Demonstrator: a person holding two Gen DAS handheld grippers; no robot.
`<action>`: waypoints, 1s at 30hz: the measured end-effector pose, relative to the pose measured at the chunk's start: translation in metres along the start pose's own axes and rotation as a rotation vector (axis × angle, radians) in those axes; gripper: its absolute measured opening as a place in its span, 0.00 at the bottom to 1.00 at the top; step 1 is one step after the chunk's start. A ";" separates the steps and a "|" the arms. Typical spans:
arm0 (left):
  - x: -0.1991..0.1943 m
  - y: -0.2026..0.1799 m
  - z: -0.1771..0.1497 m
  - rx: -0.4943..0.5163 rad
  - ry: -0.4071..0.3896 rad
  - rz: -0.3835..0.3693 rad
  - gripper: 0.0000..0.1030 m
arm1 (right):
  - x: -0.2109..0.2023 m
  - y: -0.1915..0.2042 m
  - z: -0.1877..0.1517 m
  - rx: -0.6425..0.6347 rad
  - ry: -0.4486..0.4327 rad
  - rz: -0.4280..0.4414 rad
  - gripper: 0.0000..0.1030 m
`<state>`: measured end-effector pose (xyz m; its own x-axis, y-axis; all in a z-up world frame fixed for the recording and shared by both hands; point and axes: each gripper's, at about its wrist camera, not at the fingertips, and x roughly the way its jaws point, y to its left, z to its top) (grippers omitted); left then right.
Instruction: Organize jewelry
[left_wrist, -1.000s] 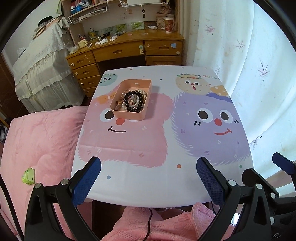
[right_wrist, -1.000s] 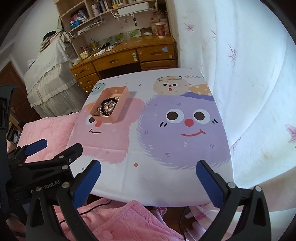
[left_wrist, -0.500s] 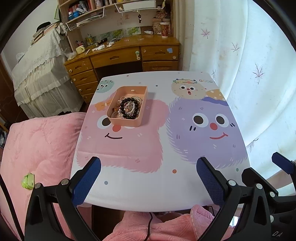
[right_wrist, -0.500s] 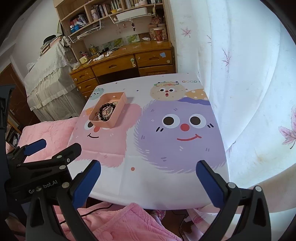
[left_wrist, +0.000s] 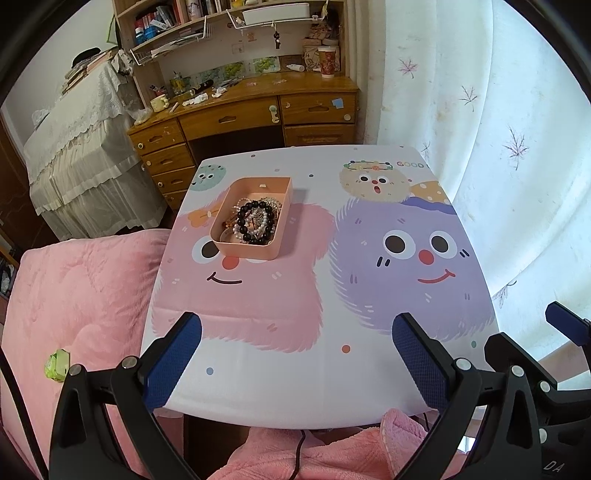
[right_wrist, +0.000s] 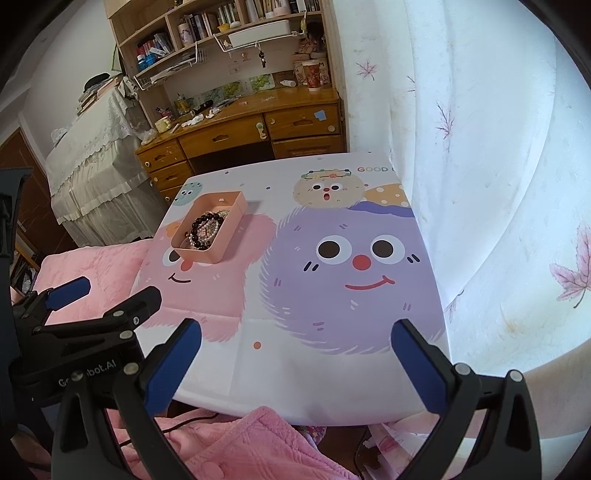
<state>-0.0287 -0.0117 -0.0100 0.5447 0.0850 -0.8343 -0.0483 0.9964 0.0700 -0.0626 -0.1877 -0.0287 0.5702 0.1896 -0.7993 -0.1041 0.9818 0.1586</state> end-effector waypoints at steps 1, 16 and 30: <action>0.000 0.000 0.001 0.000 0.001 0.002 0.99 | 0.000 0.001 -0.001 0.002 0.000 0.001 1.00; 0.003 0.002 0.003 0.000 -0.008 0.013 0.99 | 0.002 -0.001 0.001 0.003 0.002 0.003 1.00; 0.005 0.009 0.002 -0.014 -0.002 0.019 0.99 | 0.010 0.009 0.004 -0.007 0.013 0.000 1.00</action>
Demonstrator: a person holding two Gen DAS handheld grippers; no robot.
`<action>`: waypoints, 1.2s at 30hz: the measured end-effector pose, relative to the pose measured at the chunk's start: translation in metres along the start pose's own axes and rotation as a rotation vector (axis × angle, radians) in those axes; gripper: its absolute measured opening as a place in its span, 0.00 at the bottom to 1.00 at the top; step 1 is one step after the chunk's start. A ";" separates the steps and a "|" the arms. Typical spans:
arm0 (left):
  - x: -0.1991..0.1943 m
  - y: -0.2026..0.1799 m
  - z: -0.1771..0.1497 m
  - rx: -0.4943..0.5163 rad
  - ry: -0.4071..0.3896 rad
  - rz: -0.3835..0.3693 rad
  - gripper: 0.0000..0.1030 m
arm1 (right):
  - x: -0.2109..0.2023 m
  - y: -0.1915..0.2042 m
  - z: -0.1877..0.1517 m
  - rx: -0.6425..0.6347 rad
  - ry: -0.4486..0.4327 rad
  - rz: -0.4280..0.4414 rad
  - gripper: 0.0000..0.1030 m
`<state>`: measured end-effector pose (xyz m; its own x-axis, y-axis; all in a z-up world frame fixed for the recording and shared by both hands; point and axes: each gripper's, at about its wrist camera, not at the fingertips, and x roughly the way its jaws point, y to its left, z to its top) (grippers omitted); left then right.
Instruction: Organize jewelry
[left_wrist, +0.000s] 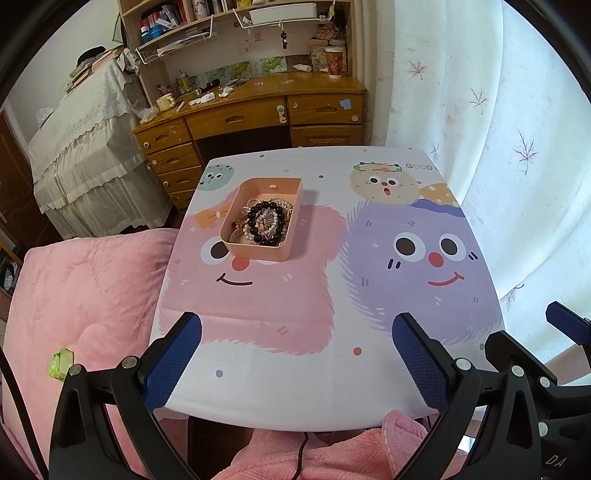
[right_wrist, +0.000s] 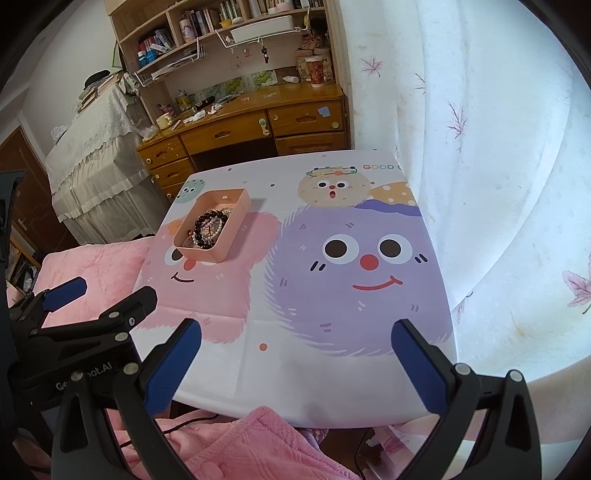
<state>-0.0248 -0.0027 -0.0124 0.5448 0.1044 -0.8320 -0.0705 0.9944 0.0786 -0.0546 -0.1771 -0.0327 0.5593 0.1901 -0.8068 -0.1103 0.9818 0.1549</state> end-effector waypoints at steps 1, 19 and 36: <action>0.000 0.000 0.000 0.000 0.001 0.000 0.99 | 0.000 0.001 0.001 0.000 0.000 -0.001 1.00; 0.006 0.010 0.002 -0.009 0.013 -0.005 0.99 | 0.006 0.009 0.004 -0.002 0.007 -0.008 1.00; 0.017 0.023 0.009 -0.014 0.032 0.005 0.99 | 0.016 0.018 0.013 -0.009 0.034 -0.011 1.00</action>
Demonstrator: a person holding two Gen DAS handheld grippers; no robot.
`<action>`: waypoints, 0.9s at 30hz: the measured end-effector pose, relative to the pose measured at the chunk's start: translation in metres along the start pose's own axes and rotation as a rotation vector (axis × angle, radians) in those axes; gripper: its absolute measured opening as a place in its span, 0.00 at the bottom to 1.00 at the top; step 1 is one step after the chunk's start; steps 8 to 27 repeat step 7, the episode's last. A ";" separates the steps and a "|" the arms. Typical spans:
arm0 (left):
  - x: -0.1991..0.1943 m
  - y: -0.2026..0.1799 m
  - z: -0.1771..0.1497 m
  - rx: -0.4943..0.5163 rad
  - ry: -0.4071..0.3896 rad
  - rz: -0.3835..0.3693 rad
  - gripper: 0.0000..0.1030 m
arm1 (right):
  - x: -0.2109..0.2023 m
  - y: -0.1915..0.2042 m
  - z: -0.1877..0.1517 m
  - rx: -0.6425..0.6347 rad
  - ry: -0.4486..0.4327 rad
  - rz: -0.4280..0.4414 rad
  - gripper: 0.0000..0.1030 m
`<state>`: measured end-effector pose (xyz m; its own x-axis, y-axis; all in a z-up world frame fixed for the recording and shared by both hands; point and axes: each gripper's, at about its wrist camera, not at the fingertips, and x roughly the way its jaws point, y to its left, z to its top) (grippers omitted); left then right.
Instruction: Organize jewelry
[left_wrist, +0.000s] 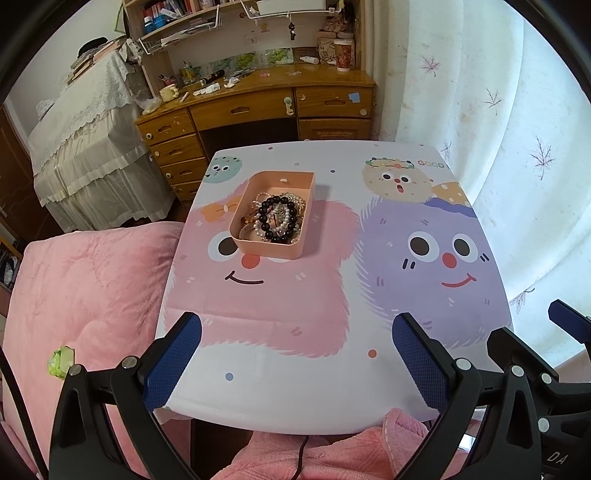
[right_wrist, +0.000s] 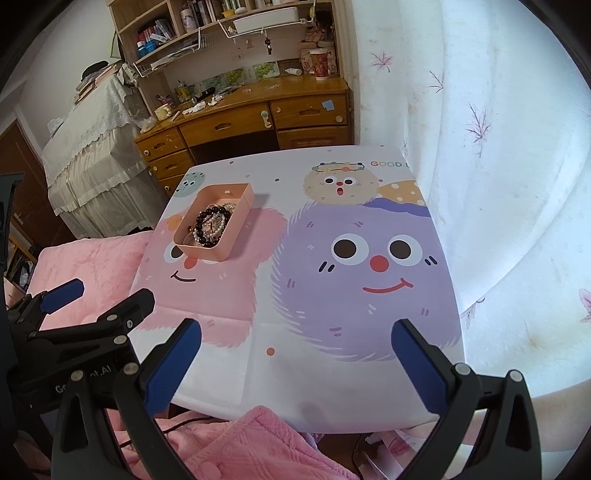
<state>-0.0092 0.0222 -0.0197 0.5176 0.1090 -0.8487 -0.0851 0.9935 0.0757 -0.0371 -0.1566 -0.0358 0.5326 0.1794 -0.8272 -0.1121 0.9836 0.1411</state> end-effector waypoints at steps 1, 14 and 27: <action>0.000 0.001 0.000 -0.001 -0.001 0.002 0.99 | 0.000 0.001 0.000 -0.001 0.000 0.000 1.00; 0.000 0.004 0.002 0.000 -0.017 0.006 0.99 | 0.001 0.002 0.001 0.007 0.002 -0.001 1.00; 0.000 0.004 0.002 0.000 -0.017 0.006 0.99 | 0.001 0.002 0.001 0.007 0.002 -0.001 1.00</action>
